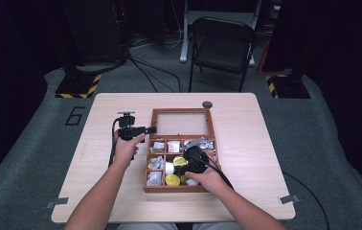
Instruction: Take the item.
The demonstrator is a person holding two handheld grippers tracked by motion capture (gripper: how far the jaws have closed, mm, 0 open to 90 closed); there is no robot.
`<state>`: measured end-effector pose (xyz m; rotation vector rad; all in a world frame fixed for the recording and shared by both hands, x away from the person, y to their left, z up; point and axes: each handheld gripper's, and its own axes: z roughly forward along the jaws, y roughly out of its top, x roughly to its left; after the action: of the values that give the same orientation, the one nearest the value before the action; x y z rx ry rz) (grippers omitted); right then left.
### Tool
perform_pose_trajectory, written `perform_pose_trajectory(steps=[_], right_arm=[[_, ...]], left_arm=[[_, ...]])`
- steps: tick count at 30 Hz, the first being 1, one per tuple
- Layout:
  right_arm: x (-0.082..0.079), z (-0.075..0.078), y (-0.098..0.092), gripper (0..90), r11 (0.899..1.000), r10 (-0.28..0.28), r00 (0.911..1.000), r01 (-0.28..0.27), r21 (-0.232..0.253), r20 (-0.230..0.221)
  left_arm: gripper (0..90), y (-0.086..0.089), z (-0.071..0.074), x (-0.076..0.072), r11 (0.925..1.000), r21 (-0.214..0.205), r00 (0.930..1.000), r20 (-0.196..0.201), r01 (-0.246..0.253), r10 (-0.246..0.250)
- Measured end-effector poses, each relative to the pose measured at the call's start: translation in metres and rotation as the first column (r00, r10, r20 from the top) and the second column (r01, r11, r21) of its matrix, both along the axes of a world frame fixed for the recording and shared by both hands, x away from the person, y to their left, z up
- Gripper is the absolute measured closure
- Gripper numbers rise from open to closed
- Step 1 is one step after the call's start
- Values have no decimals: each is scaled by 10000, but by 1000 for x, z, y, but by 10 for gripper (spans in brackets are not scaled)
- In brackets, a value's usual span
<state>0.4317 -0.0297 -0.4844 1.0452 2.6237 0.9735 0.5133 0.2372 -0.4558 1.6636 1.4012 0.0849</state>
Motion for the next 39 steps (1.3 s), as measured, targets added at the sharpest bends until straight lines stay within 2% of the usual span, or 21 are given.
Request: perform_pose_trajectory(steps=[12, 17, 20, 24, 30, 32, 39], right_arm=[[-1, 9, -6, 370, 9999, -6, 10000, 5, 136, 69], [-2, 20, -7, 370, 9996, 80, 9998, -84, 279, 155], [-3, 27, -5, 371, 9994, 258, 9992, -264, 201, 308], [-4, 34, -4, 371, 9994, 233, 9992, -242, 245, 330], [-4, 47, -6, 371, 9988, 357, 9980, -374, 312, 513], [-4, 51, -7, 371, 9987, 371, 9979, -389, 324, 535], [0, 61, -18, 371, 9987, 130, 9979, -161, 482, 633]], left_arm=[[333, 3, 0, 1, 9998, 142, 9999, 42, 115, -115], [336, 1, 1, 0, 9999, 72, 10000, 11, 78, -78], [338, 2, 1, 0, 9999, 78, 10000, 52, 79, -79], [338, 1, 2, -1, 10000, -35, 10000, 3, -31, 31], [338, 4, 3, -1, 10000, 56, 9999, 121, 36, -37], [338, 3, 3, -1, 9999, -67, 9999, 42, -100, 100], [339, 4, 2, -1, 9999, -66, 9999, 71, -91, 91]])
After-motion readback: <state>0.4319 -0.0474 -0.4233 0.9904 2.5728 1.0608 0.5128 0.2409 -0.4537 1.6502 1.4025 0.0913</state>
